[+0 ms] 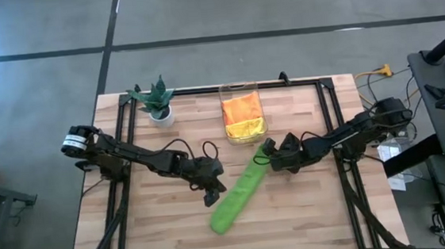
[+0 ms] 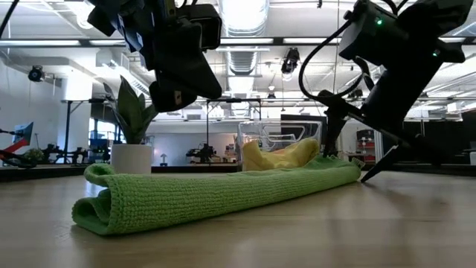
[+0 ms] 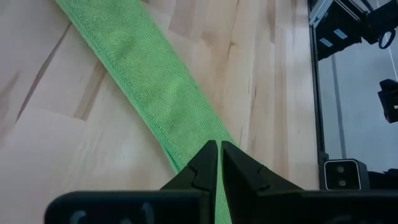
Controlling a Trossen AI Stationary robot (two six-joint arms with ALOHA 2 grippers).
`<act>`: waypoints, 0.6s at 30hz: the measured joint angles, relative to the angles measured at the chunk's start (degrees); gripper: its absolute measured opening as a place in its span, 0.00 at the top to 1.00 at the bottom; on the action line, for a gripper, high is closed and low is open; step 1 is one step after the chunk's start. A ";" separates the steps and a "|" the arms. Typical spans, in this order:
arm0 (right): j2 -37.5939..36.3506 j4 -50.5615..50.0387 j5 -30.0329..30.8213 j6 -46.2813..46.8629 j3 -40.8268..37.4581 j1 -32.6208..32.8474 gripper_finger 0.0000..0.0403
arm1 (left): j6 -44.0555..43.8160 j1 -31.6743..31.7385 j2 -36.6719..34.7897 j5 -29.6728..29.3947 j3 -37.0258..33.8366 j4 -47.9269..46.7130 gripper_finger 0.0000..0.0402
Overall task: Fold microfiber towels
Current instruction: Fold the green towel
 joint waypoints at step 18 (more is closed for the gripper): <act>3.05 0.21 -0.55 -7.94 2.46 -0.23 0.30 | 0.00 -0.02 0.02 0.11 -0.13 -0.08 0.98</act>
